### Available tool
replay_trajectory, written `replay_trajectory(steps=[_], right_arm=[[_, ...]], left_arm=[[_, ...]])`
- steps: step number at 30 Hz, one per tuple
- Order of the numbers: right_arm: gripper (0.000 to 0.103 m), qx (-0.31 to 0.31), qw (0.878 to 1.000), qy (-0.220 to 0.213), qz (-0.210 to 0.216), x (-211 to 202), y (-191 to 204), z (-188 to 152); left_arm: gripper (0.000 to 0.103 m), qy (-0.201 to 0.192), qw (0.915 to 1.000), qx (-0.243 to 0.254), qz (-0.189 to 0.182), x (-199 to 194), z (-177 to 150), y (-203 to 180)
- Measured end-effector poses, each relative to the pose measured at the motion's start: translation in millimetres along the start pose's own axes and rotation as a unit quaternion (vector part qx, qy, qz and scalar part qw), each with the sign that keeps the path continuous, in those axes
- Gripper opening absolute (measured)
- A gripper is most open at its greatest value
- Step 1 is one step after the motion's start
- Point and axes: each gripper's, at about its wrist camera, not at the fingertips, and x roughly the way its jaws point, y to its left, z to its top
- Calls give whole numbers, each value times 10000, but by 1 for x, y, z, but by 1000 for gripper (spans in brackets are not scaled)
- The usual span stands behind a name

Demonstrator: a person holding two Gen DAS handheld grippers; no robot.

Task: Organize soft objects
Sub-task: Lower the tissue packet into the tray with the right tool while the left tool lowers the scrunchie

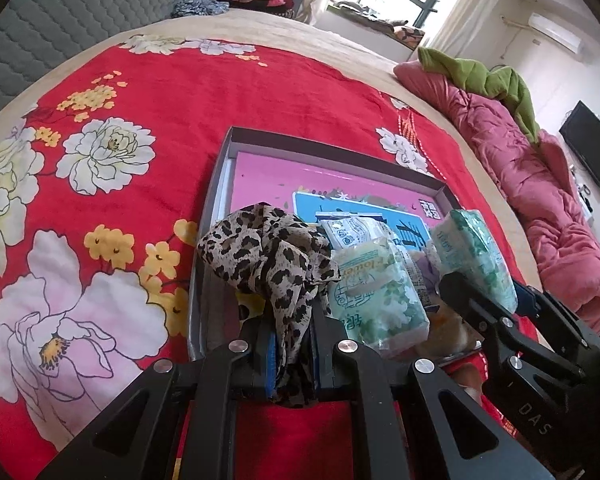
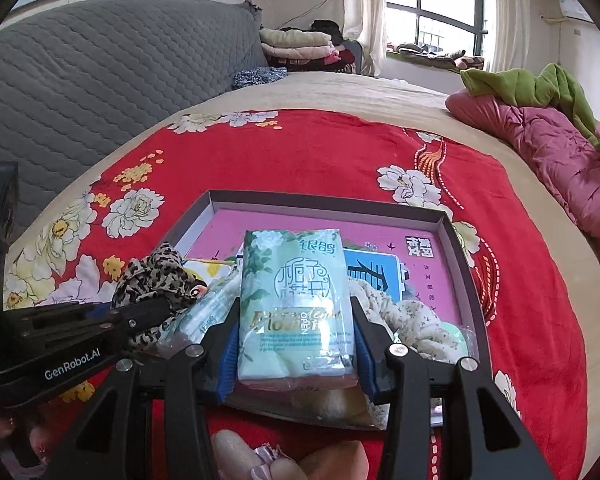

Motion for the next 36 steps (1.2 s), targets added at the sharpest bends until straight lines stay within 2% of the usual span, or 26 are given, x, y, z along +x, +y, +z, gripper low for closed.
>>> replay_trajectory(steps=[12,32,34,36], right_arm=[[48,-55,9996,233,-156,16,9,-4],[49,4,9997,160,-180,17,6,-10],[50,-37,9997,127,-202,15,6,-9],[57,-41,9998,90,-167,13,6,-9]], left_arm=[[12,92,9999,75,-93,3,-1,0],[12,77,9998,185,-37,5,-2,-4],[12,77,9998,183,-39,5,-3,-4],[12,93,9998,186,-58,6,-3,-4]])
